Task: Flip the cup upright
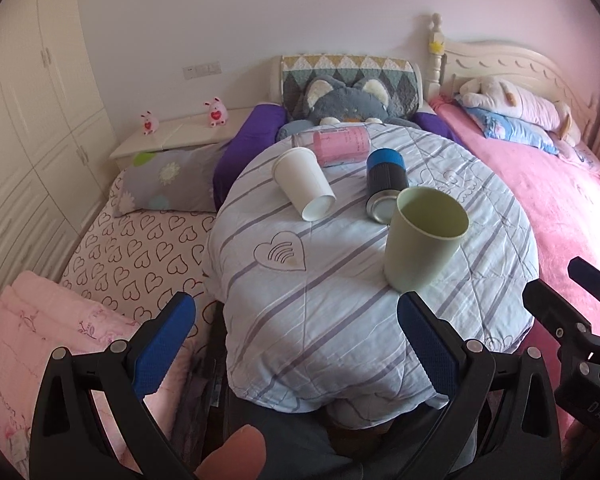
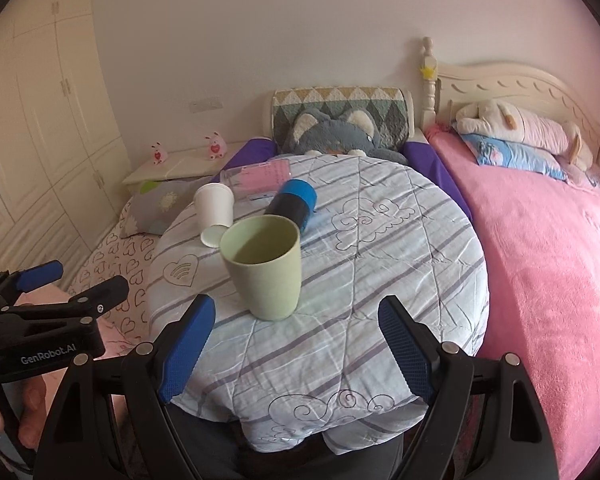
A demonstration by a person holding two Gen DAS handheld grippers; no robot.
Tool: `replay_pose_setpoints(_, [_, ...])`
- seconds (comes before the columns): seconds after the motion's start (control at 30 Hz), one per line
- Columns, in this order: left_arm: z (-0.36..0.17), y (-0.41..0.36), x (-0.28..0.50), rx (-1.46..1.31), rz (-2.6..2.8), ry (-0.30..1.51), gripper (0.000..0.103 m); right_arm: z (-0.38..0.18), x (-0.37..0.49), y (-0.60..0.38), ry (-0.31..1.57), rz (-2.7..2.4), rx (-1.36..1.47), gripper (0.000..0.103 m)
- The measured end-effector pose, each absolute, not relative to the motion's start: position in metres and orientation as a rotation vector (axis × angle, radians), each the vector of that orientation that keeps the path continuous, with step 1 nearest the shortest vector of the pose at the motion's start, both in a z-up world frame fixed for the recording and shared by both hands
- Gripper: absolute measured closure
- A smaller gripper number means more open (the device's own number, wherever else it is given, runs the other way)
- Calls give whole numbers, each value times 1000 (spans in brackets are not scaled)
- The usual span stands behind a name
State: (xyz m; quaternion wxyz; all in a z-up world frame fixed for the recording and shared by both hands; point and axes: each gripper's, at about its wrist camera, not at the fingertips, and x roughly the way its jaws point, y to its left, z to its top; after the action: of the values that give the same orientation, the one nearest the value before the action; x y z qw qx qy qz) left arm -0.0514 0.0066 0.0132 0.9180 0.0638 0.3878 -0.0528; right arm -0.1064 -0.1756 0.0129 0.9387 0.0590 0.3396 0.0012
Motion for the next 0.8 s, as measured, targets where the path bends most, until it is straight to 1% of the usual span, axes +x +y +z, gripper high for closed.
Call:
replay_pose_setpoints(0.4, [-1, 7, -98, 148, -105, 735, 1, 3, -158, -161, 617, -50, 99, 18])
replay_pose_setpoints(0.8, [29, 0, -142, 162, -84, 573, 1, 26, -200, -160, 483, -101, 82, 18])
